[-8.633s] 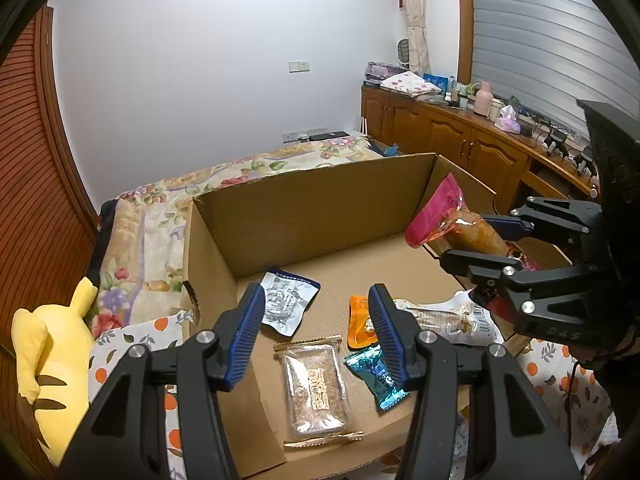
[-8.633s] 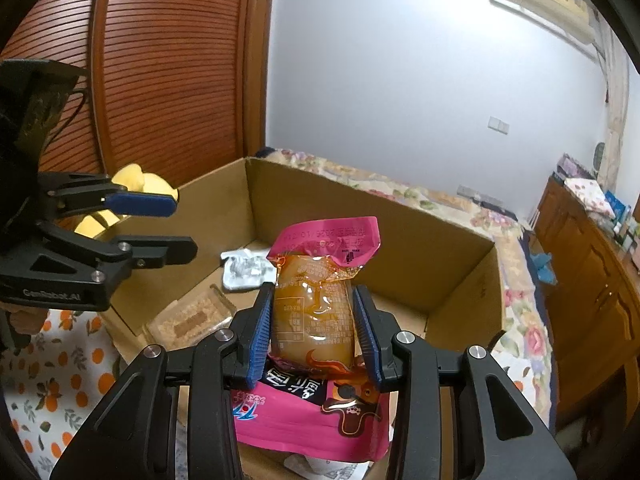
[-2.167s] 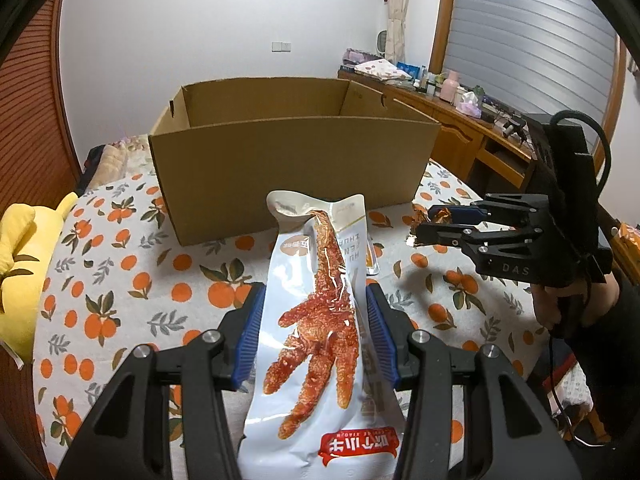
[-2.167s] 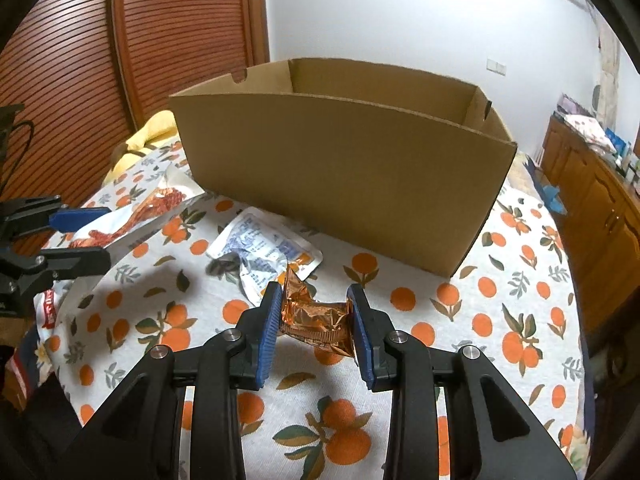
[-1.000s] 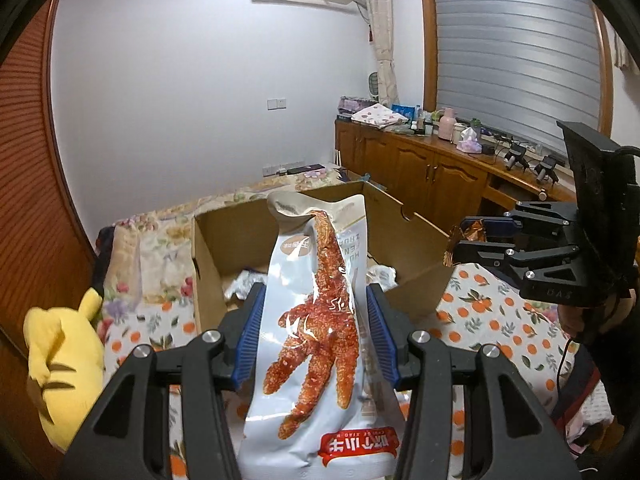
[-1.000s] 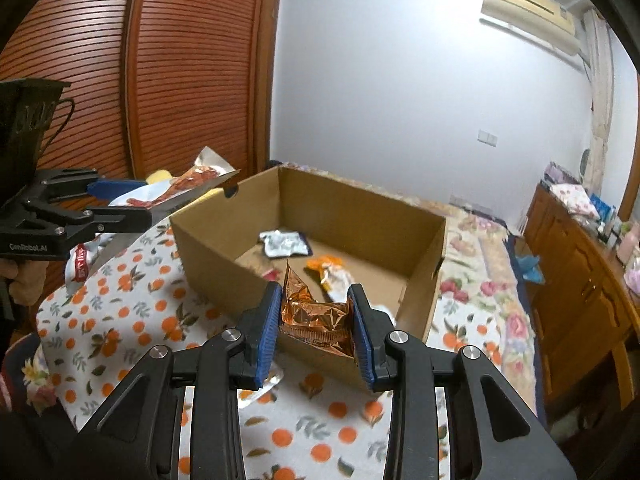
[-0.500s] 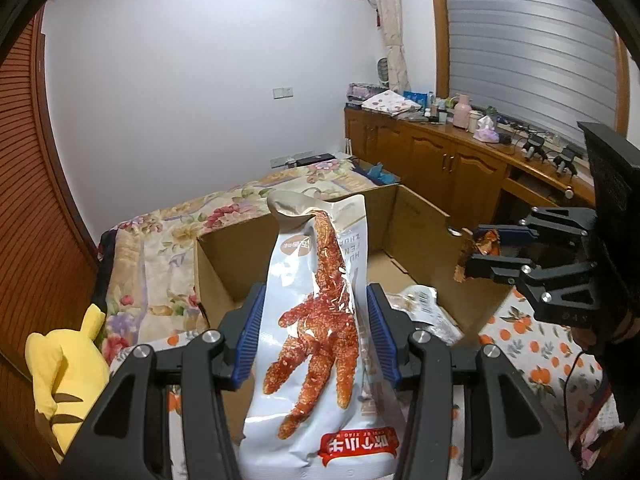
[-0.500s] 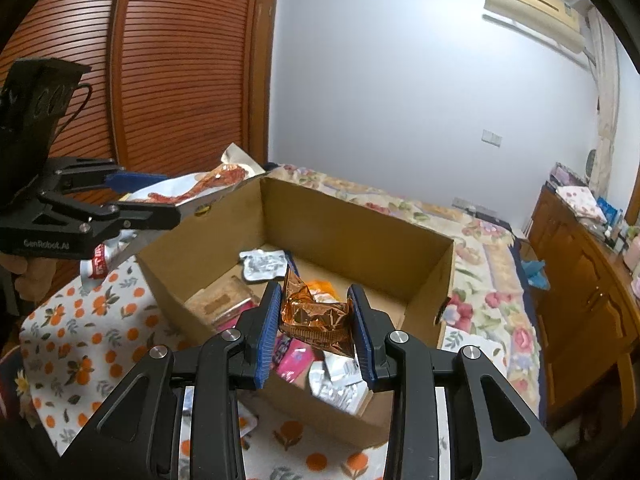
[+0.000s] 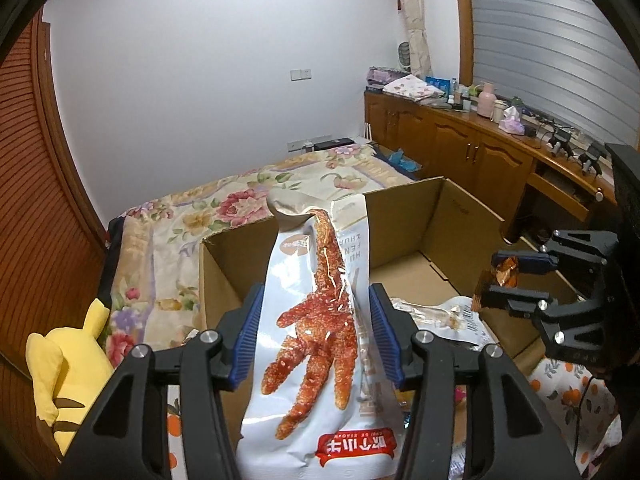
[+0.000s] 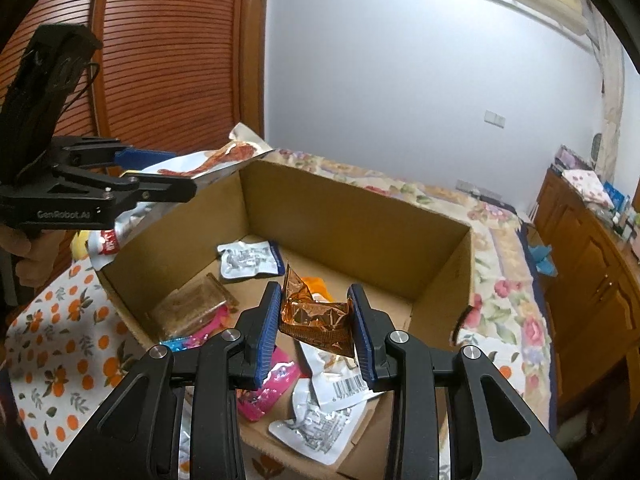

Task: Organize snacks
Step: 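Carry both packets over the box and open both tools to release them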

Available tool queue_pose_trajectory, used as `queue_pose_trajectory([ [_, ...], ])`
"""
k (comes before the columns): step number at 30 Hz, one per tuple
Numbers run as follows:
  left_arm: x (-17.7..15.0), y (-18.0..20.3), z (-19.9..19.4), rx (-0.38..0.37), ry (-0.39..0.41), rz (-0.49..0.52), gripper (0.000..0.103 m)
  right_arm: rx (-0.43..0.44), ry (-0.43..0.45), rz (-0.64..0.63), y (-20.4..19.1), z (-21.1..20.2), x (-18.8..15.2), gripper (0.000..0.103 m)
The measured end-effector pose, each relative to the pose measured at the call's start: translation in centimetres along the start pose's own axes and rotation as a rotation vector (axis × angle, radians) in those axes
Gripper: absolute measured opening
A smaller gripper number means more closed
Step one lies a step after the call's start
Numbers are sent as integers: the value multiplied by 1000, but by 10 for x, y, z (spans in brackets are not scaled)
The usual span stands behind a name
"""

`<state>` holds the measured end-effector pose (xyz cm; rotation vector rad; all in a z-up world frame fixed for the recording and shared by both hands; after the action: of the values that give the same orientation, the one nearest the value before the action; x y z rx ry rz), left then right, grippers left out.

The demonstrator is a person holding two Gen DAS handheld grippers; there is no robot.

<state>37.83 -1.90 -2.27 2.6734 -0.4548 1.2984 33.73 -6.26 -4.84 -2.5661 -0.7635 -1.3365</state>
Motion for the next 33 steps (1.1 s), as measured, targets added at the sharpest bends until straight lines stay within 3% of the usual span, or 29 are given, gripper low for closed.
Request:
queue_pose_trajectory([
  [22,-10,-6,14,14,-38,-11,60,31,-65,7,-9,25,-8,36],
  [29,-7,-3,3,-3,-4,-14,62,16,-68,25,-7,24,-9,52],
  [33,-8,0,-9,-14,18,-16,68,4,-69,25,-8,21,-9,56],
])
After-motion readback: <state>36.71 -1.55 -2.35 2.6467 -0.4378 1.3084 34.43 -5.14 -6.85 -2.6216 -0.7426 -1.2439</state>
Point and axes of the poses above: each gripper's, at about its wrist camera, not at the fingertips, and z roughly the way its jaws point, y to its right, x to its top, the point moved 9 cm from there along z, roughly the way its jaws point, and after that the axes turned 3 degrees about -x, right-handed, at the moved point
